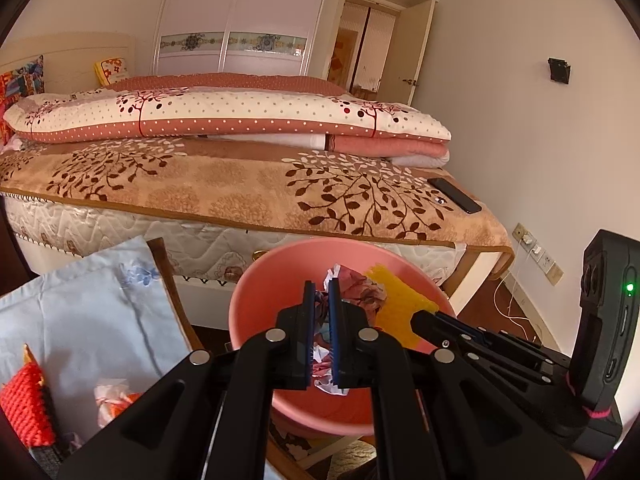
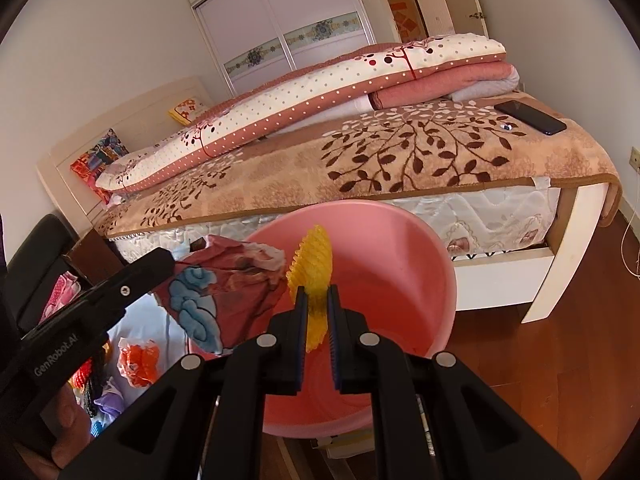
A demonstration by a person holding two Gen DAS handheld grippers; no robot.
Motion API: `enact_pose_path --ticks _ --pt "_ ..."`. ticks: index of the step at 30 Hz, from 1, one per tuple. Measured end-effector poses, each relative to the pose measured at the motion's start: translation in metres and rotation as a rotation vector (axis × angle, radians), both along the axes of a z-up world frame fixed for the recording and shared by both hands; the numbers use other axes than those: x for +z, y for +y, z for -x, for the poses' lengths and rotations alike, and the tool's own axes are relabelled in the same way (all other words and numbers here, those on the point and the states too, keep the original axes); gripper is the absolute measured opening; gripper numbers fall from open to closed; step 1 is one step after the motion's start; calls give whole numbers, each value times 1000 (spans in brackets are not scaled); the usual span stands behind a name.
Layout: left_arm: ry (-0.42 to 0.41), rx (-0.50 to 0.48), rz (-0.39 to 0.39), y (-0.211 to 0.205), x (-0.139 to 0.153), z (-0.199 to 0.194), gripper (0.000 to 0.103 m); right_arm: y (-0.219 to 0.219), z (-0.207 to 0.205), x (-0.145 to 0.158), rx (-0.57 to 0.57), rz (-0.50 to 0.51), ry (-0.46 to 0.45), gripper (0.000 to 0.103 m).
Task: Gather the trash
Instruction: 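Carry both held items over the pink bucket and open both tools, then move both open tools back over the trash on the blue cloth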
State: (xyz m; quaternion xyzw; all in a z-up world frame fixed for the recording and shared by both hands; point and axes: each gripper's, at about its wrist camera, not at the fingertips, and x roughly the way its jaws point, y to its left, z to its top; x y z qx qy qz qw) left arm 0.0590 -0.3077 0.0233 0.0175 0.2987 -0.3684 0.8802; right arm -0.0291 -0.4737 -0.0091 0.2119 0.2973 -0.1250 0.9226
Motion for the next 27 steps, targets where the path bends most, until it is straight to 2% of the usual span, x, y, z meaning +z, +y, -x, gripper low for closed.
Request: enact_pose_path --ticks 3,8,10,12,14,20,27 --pt "1 4 1 -2 -3 0 6 -1 -3 -2 -5 -1 4 9" --pt "14 3 -39 -5 -9 -1 7 -2 -4 -5 -17 -7 12 10" --pt "20 3 -41 -4 -10 0 18 -1 -5 -5 -19 -5 17 18" --pt "17 5 -36 -2 -8 2 29 0 -4 -4 -25 3 15 37" --pt "11 10 -24 1 -4 5 38 1 -1 -1 -28 12 5 39" --pt "16 29 -19 13 4 11 39 13 3 6 -6 19 -6 44" --pt "2 105 -47 45 10 19 40 41 11 16 46 55 -36 49"
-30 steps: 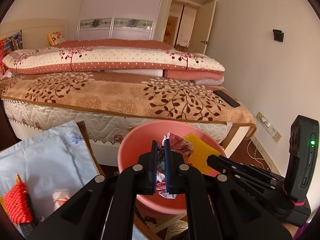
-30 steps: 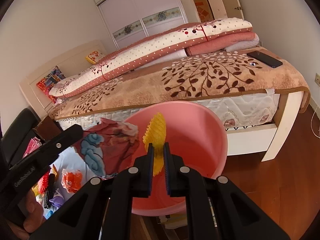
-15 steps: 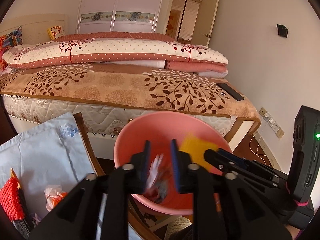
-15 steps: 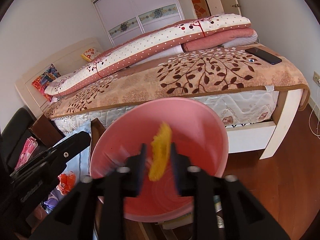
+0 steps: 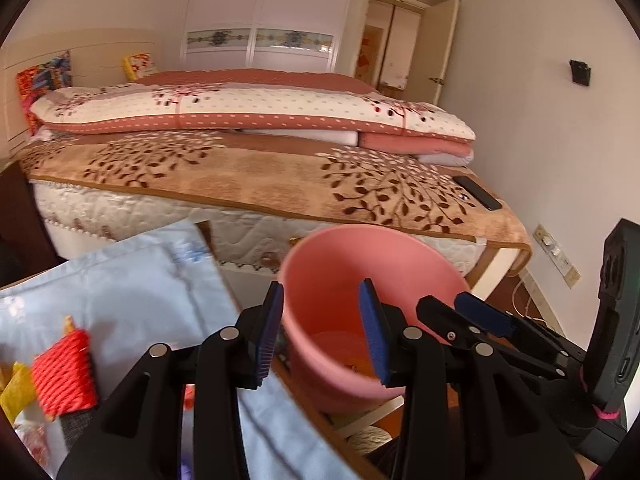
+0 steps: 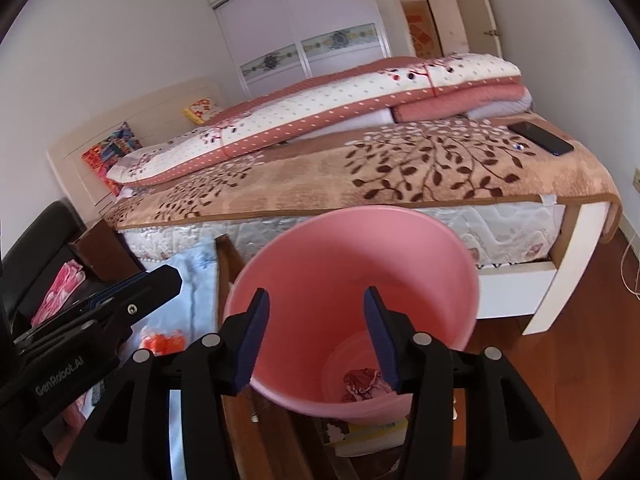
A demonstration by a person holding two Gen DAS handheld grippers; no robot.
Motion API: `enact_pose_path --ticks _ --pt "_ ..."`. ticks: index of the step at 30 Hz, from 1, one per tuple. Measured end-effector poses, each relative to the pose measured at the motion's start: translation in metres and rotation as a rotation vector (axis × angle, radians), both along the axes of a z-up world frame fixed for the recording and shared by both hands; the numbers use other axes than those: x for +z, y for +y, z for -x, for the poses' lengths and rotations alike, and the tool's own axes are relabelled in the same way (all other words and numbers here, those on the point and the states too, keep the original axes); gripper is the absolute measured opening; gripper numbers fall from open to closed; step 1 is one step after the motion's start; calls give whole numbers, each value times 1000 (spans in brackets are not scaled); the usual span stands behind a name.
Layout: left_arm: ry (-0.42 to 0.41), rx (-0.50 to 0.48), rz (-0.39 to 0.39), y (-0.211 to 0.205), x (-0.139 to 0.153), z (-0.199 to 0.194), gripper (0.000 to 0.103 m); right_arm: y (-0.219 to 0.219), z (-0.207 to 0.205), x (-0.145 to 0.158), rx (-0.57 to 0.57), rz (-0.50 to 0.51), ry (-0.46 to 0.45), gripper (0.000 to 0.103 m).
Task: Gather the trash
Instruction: 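Move both open tools back over the trash on the blue cloth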
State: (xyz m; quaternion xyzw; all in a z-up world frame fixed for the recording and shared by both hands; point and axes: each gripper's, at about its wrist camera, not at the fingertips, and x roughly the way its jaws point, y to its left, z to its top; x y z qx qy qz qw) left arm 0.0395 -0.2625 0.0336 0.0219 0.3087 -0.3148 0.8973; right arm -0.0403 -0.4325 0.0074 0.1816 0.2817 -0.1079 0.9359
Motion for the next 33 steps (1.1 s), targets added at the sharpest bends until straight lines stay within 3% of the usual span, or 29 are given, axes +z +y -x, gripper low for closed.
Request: enact_pose_path --ticks 17,33 --pt "-66 232 -62 94 5 23 40 94 9 15 187 60 -50 50" --pt "31 367 -93 194 -27 32 40 147 0 -5 312 78 11 50"
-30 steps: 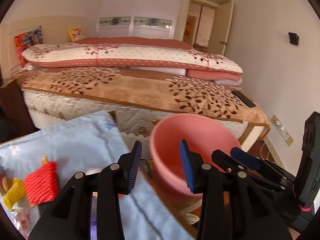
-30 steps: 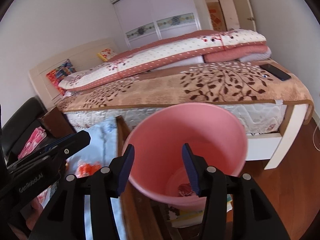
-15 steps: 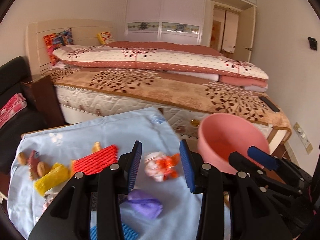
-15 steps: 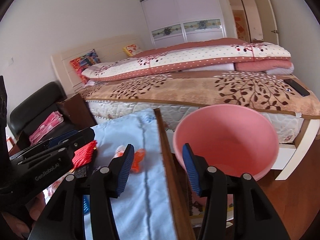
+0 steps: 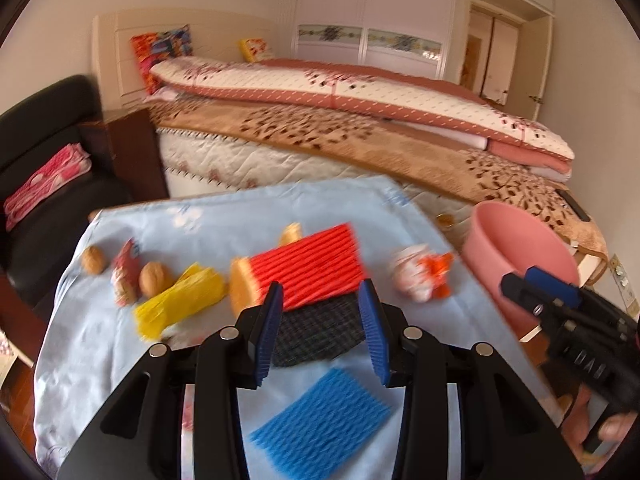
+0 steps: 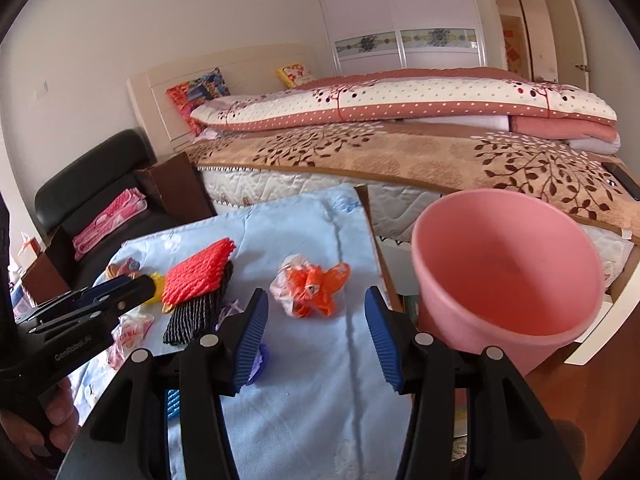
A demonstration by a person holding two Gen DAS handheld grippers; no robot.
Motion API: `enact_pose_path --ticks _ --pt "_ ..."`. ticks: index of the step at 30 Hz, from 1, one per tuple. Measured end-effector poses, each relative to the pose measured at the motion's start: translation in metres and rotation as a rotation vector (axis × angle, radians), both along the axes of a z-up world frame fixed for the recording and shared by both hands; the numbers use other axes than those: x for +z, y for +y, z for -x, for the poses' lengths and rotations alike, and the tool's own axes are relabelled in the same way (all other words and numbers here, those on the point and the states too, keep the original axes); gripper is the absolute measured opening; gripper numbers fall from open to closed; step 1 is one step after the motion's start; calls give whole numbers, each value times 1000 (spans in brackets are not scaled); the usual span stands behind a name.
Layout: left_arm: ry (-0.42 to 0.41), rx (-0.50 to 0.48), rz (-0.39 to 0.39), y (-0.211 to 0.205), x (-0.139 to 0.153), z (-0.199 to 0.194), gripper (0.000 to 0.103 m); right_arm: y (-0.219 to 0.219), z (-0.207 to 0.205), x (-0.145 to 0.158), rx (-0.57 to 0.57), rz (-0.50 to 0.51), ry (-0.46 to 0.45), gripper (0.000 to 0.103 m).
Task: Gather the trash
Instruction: 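Move both open tools back over the trash on the blue cloth, then grasp the red mesh net with the left tool while the right tool grasps the orange plastic bag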
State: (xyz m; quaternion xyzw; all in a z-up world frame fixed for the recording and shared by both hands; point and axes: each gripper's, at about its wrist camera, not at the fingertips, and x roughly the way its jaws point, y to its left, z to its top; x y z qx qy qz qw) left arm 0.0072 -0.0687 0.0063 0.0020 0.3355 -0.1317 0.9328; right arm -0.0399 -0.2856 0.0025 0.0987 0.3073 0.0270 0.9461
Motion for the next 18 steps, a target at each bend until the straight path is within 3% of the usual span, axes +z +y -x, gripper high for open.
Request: enact_pose_path --ticks 8,10,13,18 --pt "90 40 33 32 -18 -7 40 3 -16 -14 18 -10 49 55" --pt "119 45 70 35 -18 -14 49 3 -19 -17 19 -16 59 55" --pt "137 49 116 36 -16 -25 53 0 -24 -19 18 -18 74 56" --pt "140 33 121 23 -12 -44 53 -4 -31 -18 8 -26 77 56"
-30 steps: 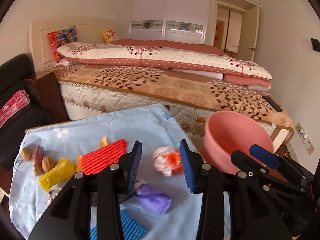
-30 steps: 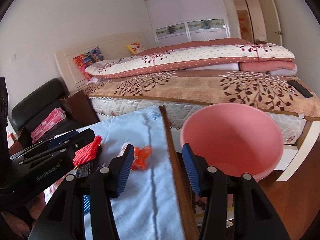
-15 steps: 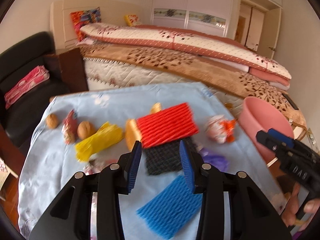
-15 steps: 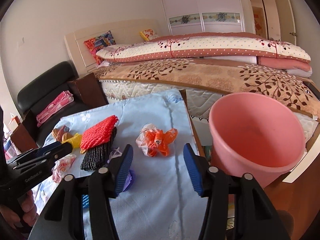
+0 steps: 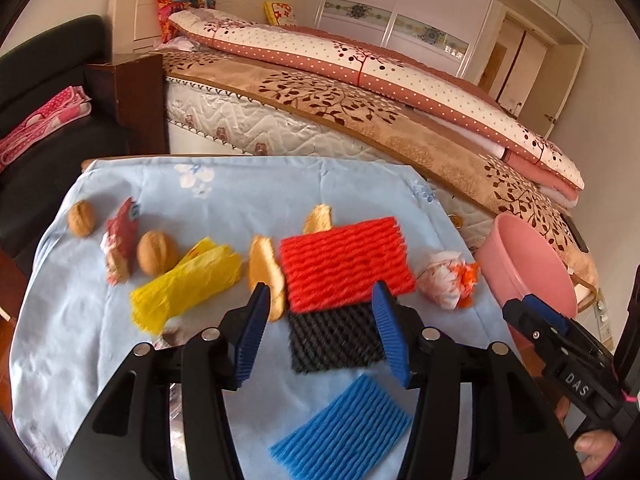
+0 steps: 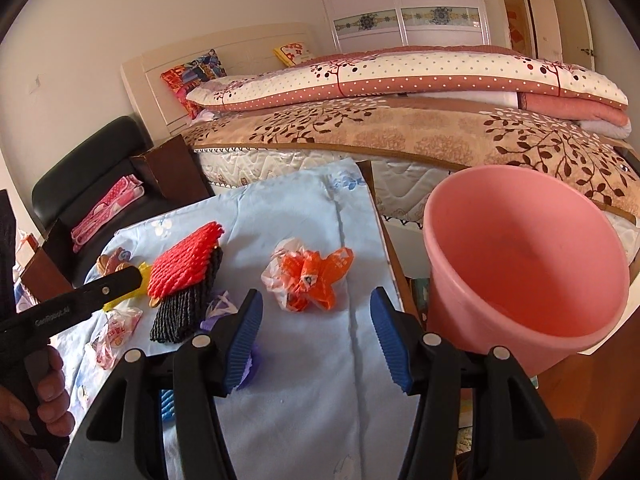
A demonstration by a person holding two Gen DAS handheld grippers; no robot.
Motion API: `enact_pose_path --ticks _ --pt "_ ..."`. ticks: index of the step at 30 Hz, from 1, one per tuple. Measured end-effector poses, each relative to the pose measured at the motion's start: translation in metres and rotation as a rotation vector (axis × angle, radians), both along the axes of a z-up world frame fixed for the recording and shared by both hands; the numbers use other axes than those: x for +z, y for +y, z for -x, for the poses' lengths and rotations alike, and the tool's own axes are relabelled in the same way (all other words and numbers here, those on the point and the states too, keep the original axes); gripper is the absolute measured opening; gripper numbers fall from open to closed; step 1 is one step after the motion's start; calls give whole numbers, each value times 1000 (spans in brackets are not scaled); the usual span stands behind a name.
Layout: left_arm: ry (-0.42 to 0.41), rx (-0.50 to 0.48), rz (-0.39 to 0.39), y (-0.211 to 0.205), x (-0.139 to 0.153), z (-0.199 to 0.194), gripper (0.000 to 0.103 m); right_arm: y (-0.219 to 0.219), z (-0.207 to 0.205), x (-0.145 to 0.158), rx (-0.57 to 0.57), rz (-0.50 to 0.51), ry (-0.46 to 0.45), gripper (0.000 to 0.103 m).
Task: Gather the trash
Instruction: 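Grasp the red mesh net with the left tool while the right tool grasps the orange plastic bag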
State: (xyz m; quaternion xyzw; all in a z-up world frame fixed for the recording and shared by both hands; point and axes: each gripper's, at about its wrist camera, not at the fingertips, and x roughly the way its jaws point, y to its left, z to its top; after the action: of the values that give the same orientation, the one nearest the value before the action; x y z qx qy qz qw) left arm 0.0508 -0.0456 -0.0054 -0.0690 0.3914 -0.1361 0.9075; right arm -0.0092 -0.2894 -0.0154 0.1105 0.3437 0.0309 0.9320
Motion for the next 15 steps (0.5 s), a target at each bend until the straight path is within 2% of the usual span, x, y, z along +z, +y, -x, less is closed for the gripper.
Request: enact_pose_path --ticks 6,12,13,15 --pt "51 19 -34 -11 -16 -22 53 -5 -10 3 -14 -2 8 56" --pt "46 1 5 -12 -18 -27 52 -5 -20 1 -13 -8 23 57" --pt "45 -3 11 -12 -18 -27 40 -4 -22 0 -11 -12 28 57" --pt "45 -5 5 -13 -18 -27 27 -3 -25 -2 -7 -14 35 57"
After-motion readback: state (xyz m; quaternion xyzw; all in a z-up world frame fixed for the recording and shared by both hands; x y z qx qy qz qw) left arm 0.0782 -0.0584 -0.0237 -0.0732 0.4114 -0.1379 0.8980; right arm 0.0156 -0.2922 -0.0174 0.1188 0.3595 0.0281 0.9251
